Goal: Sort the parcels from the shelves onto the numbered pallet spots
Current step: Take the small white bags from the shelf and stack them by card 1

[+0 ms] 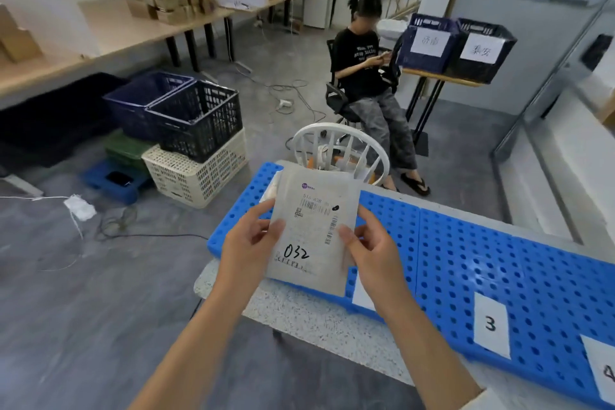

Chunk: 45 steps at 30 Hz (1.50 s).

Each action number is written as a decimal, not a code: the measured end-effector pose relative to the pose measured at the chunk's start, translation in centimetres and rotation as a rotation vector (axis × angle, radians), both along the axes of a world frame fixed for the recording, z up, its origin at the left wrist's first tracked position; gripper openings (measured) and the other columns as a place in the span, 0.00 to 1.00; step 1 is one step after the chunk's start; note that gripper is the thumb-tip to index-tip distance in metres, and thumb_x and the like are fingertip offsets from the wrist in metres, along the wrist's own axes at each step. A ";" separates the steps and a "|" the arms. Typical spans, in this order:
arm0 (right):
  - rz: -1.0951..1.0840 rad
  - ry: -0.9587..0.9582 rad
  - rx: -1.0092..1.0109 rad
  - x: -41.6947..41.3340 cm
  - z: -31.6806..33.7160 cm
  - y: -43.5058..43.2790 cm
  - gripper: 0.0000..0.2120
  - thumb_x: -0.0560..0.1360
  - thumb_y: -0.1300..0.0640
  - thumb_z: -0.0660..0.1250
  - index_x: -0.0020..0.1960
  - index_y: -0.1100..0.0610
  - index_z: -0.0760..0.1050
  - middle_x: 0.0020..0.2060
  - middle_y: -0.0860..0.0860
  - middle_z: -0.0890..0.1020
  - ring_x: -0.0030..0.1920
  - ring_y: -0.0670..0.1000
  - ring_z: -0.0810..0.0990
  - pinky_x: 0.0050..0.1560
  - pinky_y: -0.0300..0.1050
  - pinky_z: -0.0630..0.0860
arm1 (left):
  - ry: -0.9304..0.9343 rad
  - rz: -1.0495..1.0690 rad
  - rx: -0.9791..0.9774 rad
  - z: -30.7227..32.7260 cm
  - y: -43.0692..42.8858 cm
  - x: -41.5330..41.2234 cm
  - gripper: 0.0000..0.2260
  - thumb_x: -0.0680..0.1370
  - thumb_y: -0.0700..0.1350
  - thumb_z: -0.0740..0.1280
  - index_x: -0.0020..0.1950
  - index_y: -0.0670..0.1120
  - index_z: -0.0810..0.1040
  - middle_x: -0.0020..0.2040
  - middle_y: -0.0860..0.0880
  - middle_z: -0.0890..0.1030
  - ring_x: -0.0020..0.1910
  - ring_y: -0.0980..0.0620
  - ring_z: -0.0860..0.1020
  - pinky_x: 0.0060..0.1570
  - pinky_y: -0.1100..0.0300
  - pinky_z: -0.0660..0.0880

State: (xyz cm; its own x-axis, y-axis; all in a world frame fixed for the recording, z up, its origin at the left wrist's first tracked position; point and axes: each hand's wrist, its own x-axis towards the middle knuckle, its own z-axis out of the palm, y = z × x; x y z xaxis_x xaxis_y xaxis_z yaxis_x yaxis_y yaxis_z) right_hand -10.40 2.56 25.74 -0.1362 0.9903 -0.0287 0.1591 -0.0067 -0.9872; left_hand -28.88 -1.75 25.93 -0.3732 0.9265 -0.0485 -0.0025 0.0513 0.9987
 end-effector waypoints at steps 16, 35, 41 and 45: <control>0.045 0.037 -0.084 -4.8 -3.4 13.8 0.22 0.78 0.53 0.66 0.70 0.44 0.68 0.48 0.55 0.80 0.47 0.45 0.82 0.44 0.38 0.80 | 0.035 0.014 -0.086 -1.9 12.4 -4.7 0.14 0.79 0.43 0.67 0.60 0.60 0.76 0.45 0.48 0.85 0.45 0.50 0.84 0.49 0.49 0.81; -0.115 -0.136 -0.227 -11.4 -9.1 27.4 0.18 0.80 0.49 0.63 0.68 0.47 0.70 0.46 0.55 0.81 0.47 0.50 0.83 0.49 0.52 0.82 | 0.038 -0.192 -0.229 -8.1 29.3 -12.4 0.14 0.80 0.44 0.66 0.63 0.58 0.76 0.44 0.48 0.85 0.44 0.48 0.84 0.46 0.46 0.82; -0.124 -0.251 -0.281 -13.4 -12.2 31.5 0.16 0.80 0.56 0.63 0.66 0.46 0.70 0.48 0.54 0.80 0.50 0.52 0.81 0.50 0.50 0.81 | 0.050 -0.278 -0.287 -12.1 34.0 -15.0 0.13 0.79 0.44 0.67 0.62 0.58 0.75 0.45 0.48 0.85 0.44 0.51 0.84 0.47 0.49 0.82; -0.120 -0.292 -0.337 -15.7 -14.3 33.5 0.15 0.81 0.56 0.61 0.67 0.48 0.69 0.47 0.51 0.78 0.49 0.51 0.80 0.44 0.43 0.77 | 0.059 -0.283 -0.339 -14.8 36.3 -16.7 0.13 0.79 0.42 0.66 0.63 0.54 0.75 0.45 0.46 0.84 0.44 0.50 0.84 0.46 0.55 0.81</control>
